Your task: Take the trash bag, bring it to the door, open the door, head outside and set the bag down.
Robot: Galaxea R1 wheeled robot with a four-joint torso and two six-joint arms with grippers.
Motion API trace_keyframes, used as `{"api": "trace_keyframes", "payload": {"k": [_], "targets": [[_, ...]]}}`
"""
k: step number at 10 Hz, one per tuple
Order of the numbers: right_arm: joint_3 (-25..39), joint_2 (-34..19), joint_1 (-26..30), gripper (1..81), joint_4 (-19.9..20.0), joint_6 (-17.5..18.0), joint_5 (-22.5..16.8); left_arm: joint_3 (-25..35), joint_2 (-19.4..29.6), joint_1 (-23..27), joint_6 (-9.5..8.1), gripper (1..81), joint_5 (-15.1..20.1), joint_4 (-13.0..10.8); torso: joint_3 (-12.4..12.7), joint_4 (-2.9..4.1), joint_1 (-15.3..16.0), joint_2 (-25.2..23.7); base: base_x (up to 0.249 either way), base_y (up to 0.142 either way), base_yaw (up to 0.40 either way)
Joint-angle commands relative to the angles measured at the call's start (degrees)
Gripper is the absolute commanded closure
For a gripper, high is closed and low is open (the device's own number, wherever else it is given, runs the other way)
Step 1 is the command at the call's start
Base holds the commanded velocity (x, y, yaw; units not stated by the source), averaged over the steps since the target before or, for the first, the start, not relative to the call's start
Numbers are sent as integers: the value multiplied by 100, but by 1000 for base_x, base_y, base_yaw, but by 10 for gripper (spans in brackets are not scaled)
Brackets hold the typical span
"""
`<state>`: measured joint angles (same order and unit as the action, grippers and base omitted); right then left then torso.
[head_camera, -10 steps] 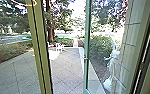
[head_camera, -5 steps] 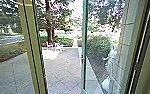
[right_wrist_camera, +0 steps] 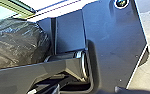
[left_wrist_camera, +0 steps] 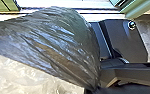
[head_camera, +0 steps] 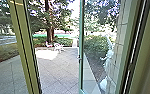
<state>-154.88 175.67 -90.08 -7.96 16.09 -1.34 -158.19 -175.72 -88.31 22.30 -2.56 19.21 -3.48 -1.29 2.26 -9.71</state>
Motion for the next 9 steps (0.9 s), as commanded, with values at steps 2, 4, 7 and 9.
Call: {"api": "trace_keyframes", "payload": {"k": [2,4,7,9], "targets": [[20,41,284,10,-56,-10,-261,7,-17,362,29,811,318,-40,0,0,0,0,0,-104,0],[20,41,284,10,-48,-10,-261,7,-25,362,29,811,318,-40,0,0,0,0,0,-84,0],[20,41,292,10,-48,-10,-261,7,-17,362,29,811,318,-40,0,0,0,0,0,-25,0],[20,41,292,10,-48,-10,-261,7,-17,362,29,811,318,-40,0,0,2,0,0,0,0]]}}
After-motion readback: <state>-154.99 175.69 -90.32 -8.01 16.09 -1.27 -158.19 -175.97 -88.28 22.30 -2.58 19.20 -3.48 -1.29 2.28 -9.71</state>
